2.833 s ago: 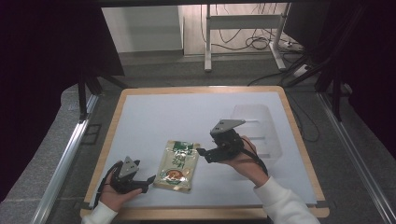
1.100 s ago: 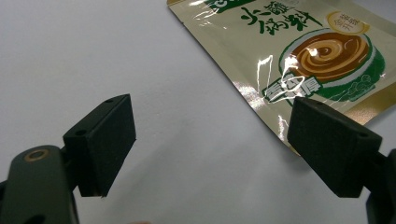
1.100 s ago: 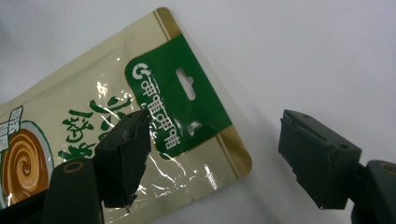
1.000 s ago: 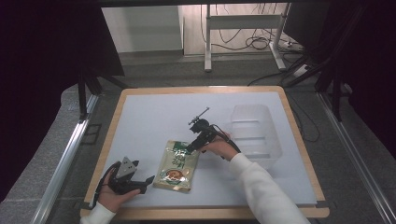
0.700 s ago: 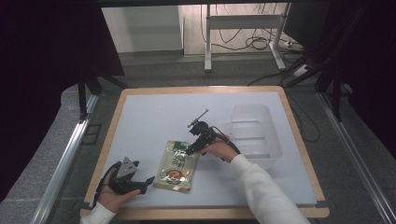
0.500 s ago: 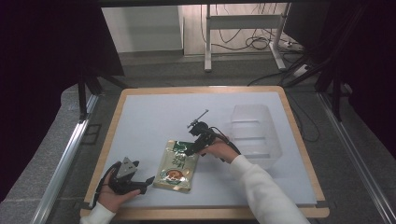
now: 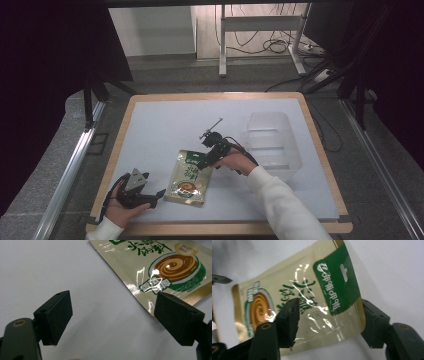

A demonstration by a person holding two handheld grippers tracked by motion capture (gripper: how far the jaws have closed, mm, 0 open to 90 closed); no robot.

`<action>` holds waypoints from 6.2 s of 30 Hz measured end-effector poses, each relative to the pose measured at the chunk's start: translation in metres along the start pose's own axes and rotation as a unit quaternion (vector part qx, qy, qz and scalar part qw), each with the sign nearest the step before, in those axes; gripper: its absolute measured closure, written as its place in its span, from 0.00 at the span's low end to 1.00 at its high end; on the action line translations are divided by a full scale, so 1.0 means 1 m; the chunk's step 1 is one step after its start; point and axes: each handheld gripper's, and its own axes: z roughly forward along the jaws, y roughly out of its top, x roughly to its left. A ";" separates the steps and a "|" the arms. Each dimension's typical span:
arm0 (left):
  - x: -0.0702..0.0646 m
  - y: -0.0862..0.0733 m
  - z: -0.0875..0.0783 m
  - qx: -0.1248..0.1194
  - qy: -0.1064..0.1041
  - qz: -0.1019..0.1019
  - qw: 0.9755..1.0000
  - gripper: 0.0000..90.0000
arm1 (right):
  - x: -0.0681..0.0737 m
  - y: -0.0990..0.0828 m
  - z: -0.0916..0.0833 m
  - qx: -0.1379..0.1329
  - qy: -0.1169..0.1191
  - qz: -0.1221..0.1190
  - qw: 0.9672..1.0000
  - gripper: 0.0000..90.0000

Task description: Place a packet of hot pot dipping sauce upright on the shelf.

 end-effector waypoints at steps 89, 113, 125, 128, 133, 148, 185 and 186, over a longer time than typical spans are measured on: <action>0.007 -0.001 0.000 0.005 0.006 -0.003 1.000 0.17 | 0.063 0.029 -0.161 -0.084 -0.083 -0.149 0.982 0.99; 0.007 -0.001 0.002 0.008 0.007 -0.002 1.000 0.17 | 0.053 0.008 -0.191 -0.101 -0.099 -0.134 0.981 0.99; 0.006 -0.001 0.003 0.013 0.008 0.000 1.000 0.17 | 0.047 -0.003 -0.207 -0.107 -0.109 -0.129 0.980 0.99; 0.006 -0.001 0.003 0.013 0.009 0.000 1.000 0.17 | 0.047 -0.006 -0.212 -0.109 -0.112 -0.127 0.980 0.99; 0.006 -0.001 0.004 0.015 0.010 0.000 1.000 0.17 | 0.045 -0.011 -0.220 -0.113 -0.119 -0.126 0.978 0.99; 0.006 -0.002 0.005 0.017 0.013 0.000 1.000 0.17 | 0.041 -0.028 -0.247 -0.120 -0.138 -0.116 0.976 0.99; 0.005 -0.005 0.007 0.029 0.024 -0.007 0.999 0.17 | 0.017 -0.073 -0.295 -0.123 -0.157 -0.112 0.973 0.99; 0.005 -0.005 0.007 0.029 0.024 -0.007 0.999 0.17 | 0.016 -0.074 -0.295 -0.122 -0.156 -0.113 0.974 0.99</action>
